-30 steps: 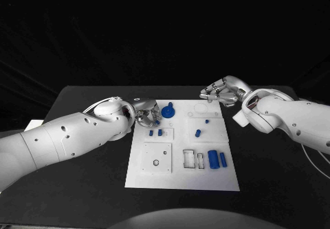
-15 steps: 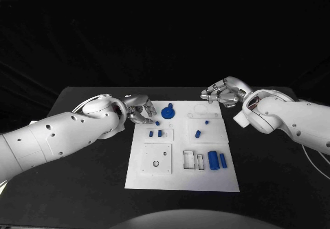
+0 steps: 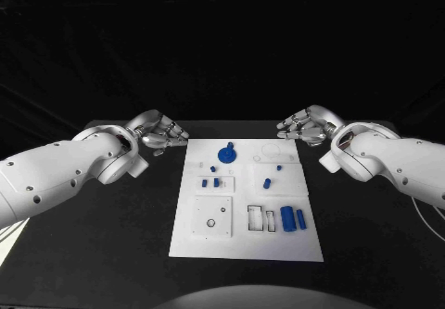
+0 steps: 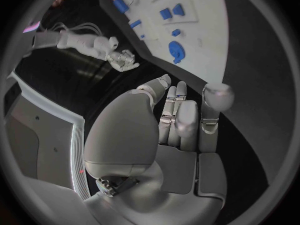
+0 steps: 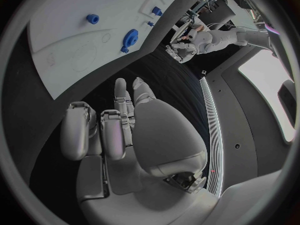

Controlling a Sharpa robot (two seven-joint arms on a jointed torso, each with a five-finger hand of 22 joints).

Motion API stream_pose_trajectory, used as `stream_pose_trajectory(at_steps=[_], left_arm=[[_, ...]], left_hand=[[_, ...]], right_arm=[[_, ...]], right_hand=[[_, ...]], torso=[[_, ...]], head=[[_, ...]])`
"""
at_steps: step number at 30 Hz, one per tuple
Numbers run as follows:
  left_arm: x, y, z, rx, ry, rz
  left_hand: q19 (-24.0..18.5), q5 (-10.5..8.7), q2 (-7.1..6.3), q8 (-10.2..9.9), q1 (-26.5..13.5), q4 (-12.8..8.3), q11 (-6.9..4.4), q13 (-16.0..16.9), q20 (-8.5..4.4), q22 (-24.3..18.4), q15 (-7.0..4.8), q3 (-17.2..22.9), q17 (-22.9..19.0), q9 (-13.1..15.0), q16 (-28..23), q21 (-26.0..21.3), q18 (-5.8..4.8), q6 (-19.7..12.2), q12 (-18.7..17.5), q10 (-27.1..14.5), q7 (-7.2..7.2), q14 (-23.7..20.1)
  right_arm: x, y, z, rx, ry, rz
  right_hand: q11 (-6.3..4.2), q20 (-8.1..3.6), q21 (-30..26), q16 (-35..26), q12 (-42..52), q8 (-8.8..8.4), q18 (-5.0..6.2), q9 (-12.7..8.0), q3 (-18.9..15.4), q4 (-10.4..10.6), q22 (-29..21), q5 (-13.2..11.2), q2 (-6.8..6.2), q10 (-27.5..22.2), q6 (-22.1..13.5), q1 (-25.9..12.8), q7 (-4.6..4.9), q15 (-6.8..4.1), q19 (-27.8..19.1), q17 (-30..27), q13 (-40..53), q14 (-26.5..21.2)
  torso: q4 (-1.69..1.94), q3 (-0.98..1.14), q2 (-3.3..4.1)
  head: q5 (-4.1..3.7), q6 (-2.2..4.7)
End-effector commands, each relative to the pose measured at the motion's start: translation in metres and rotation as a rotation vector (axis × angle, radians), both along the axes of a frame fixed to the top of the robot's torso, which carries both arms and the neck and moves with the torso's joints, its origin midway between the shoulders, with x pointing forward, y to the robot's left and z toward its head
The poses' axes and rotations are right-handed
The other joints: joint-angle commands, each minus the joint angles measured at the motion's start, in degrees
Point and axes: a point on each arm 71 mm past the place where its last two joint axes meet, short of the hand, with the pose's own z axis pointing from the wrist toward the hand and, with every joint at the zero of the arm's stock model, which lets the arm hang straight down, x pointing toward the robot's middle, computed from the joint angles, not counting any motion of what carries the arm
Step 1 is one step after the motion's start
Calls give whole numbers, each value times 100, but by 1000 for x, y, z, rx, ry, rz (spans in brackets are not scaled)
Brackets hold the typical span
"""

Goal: Assemble the parts on the task board

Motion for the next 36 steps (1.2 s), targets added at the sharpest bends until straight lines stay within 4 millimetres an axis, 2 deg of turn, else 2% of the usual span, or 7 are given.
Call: stream_pose_trajectory(at_steps=[1,7,9,13,17,26,36], left_arm=[[-2,11,4,-568,126,180],[-15,8,3,-763,180,195],[-20,5,3,-796,192,186],[-28,-2,3,-834,208,162],[-32,-8,3,-855,220,140],[-37,-15,4,-870,233,115],[-39,-16,5,-871,237,110]], left_hand=[[-110,-6,74,54,-27,24,-6,22,3,-201,1,25,-210,5,-102,-270,106,66,84,57,-16,-115],[-212,-20,104,102,-98,16,-136,260,-46,-363,-81,-99,-262,-8,-103,-505,151,68,582,464,-93,-211],[-223,-21,109,127,-135,12,-167,399,-73,-396,-111,-175,-197,-11,-57,-553,154,71,807,500,-118,-212],[-229,-27,142,103,-337,119,-131,695,-84,-449,-85,-391,-139,-41,8,-634,152,-100,1224,294,-84,-231],[-233,-20,171,98,-420,170,-83,951,-42,-488,-48,-596,-112,-40,60,-697,146,-334,1581,-21,-25,-258],[-257,3,294,305,-378,199,-62,1284,-15,-585,-22,-770,-186,-21,93,-849,175,-484,2166,-485,-2,-331],[-281,9,313,342,-351,196,-58,1309,-11,-649,-18,-776,-231,-22,83,-937,190,-515,2236,-557,2,-355]], right_arm=[[-2,2,-1,-143,-35,51],[-10,11,-5,-381,-82,144],[-15,16,-6,-467,-100,177],[-22,23,-8,-598,-134,218],[-26,28,-11,-691,-162,237],[-33,38,-18,-791,-183,268],[-37,45,-24,-823,-178,298]], right_hand=[[18,-14,12,-77,-279,-9,42,0,227,-181,34,-108,-44,-16,130,264,21,-26,19,607,-270,391],[16,1,12,-128,-852,12,44,9,495,-228,33,-428,-208,32,364,236,-40,-13,29,532,-864,387],[22,10,10,-132,-984,13,45,11,554,-223,30,-499,-259,51,423,198,-55,-10,30,523,-1015,387],[34,28,4,-146,-1216,0,46,10,680,-194,23,-621,-364,129,524,106,-74,-2,32,496,-1313,385],[56,43,-4,-161,-1340,-35,47,-1,741,-170,13,-664,-436,137,525,50,-63,12,31,472,-1471,381],[85,71,-35,-192,-1581,-87,55,-15,939,-140,-29,-718,-566,155,523,-10,-50,30,20,418,-1819,372],[57,38,-46,-199,-1722,-88,58,-14,1184,-131,-39,-732,-638,251,573,-35,-83,-11,21,397,-2074,373]], torso=[[-5,-31,-29],[-14,-75,-70],[-25,-91,-88],[-50,-125,-117],[-61,-150,-139],[-58,-155,-138],[-56,-155,-125]], head=[[-29,37],[-143,102],[-227,119],[-345,158],[-384,170],[-382,157],[-389,158]])
